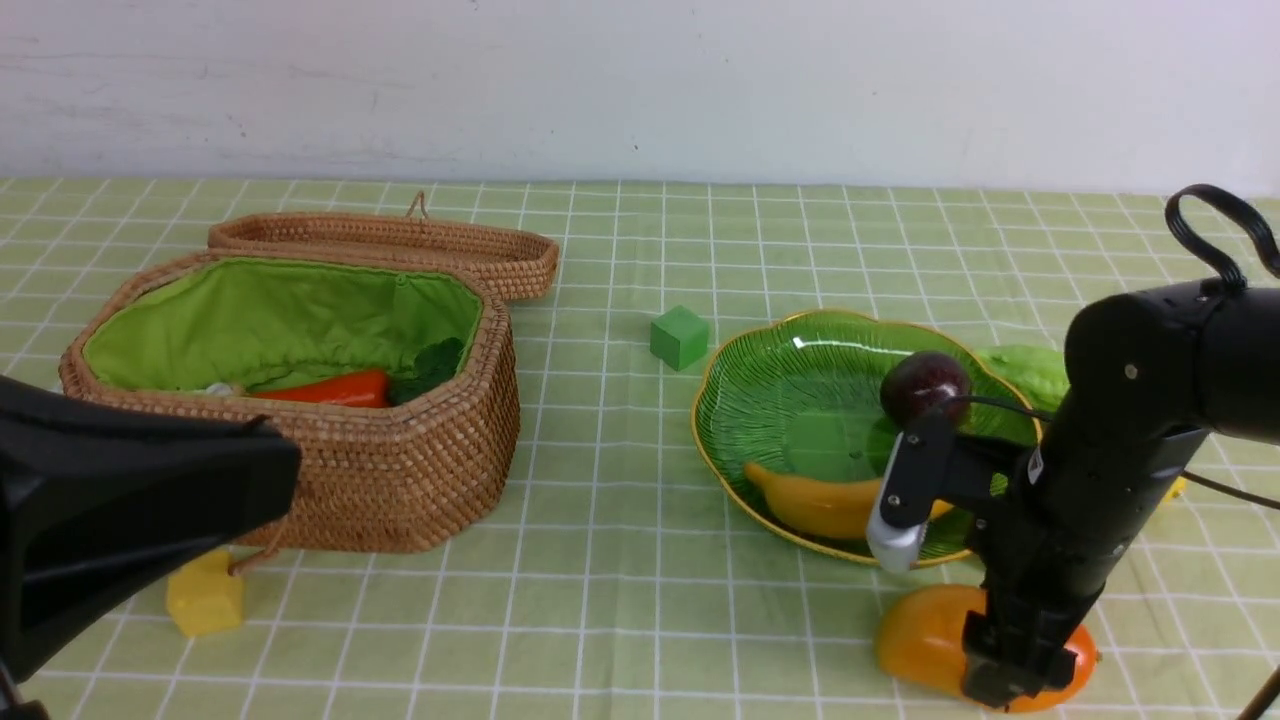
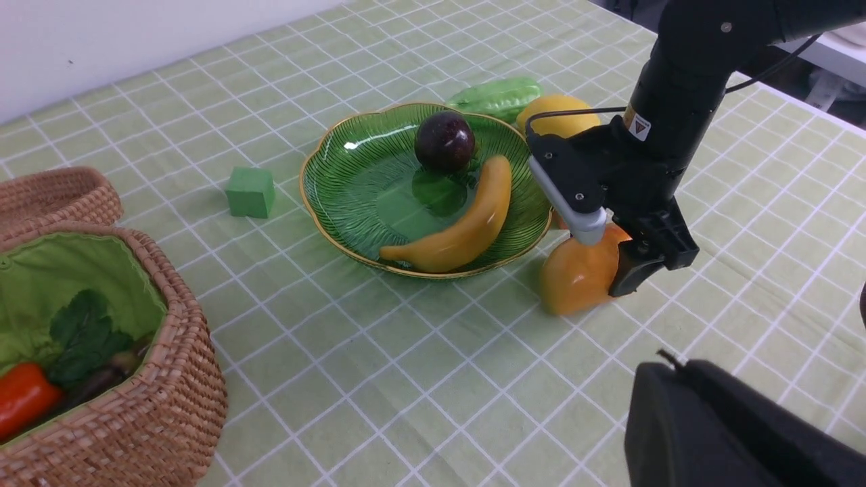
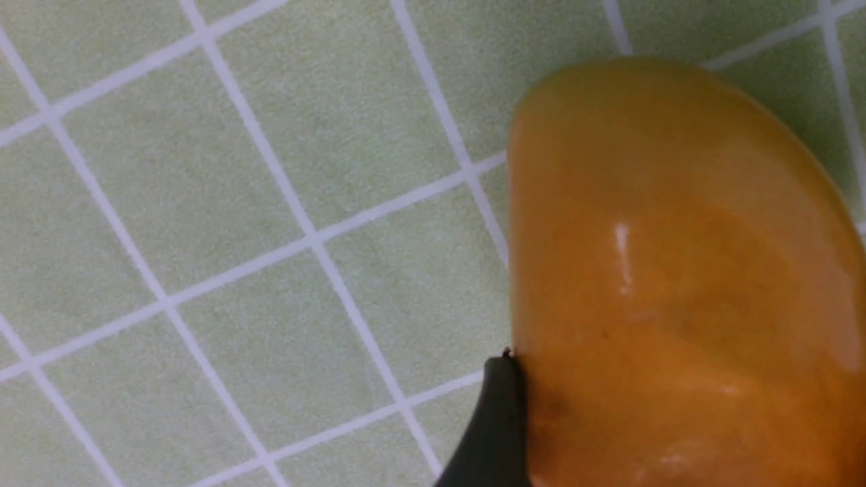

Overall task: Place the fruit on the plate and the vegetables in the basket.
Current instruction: Use the right arm to grab a mango and put it into the right plate

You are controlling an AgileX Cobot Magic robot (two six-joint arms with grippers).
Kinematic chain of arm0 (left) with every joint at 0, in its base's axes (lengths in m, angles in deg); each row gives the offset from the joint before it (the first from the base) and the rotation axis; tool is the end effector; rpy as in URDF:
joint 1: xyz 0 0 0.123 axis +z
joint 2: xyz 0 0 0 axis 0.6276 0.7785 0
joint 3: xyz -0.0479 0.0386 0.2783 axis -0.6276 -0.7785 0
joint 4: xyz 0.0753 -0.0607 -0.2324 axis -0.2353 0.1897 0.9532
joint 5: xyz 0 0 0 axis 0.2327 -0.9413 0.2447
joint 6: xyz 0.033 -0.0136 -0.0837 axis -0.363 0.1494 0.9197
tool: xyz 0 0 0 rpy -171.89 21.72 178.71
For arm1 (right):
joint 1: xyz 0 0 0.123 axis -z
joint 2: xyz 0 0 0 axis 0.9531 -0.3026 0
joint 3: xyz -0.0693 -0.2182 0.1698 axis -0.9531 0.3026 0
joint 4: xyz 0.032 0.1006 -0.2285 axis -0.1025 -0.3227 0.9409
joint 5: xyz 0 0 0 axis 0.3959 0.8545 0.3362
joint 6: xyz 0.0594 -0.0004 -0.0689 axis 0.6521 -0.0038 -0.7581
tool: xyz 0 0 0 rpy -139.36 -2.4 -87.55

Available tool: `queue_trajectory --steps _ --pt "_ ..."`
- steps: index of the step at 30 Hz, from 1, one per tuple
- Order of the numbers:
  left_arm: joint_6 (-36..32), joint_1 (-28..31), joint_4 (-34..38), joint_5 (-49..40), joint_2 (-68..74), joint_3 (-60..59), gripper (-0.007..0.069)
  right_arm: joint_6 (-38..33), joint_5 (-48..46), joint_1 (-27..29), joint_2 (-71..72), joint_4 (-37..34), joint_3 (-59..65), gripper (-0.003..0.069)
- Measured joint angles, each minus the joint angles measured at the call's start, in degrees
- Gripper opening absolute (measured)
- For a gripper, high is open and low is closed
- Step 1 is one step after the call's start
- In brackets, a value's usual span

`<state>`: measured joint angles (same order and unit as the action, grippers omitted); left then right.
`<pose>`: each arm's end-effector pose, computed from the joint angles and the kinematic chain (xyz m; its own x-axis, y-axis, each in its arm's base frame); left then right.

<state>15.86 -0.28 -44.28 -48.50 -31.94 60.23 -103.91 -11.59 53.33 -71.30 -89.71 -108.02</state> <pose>0.0819 -0.0797 0.4005 -0.3224 0.1668 -0.9318 0.6857 0.7198 -0.1084 0.2984 0.1115 0.1842 -0.4366 -0.8889 -0.1388 -0.8966 0.4426 -0.0143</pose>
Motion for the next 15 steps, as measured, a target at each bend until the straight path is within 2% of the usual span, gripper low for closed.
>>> queue_trajectory --steps 15 --pt "-0.04 0.00 0.00 0.05 0.00 0.00 -0.0013 2.96 0.11 -2.06 -4.81 1.73 -0.20 0.0566"
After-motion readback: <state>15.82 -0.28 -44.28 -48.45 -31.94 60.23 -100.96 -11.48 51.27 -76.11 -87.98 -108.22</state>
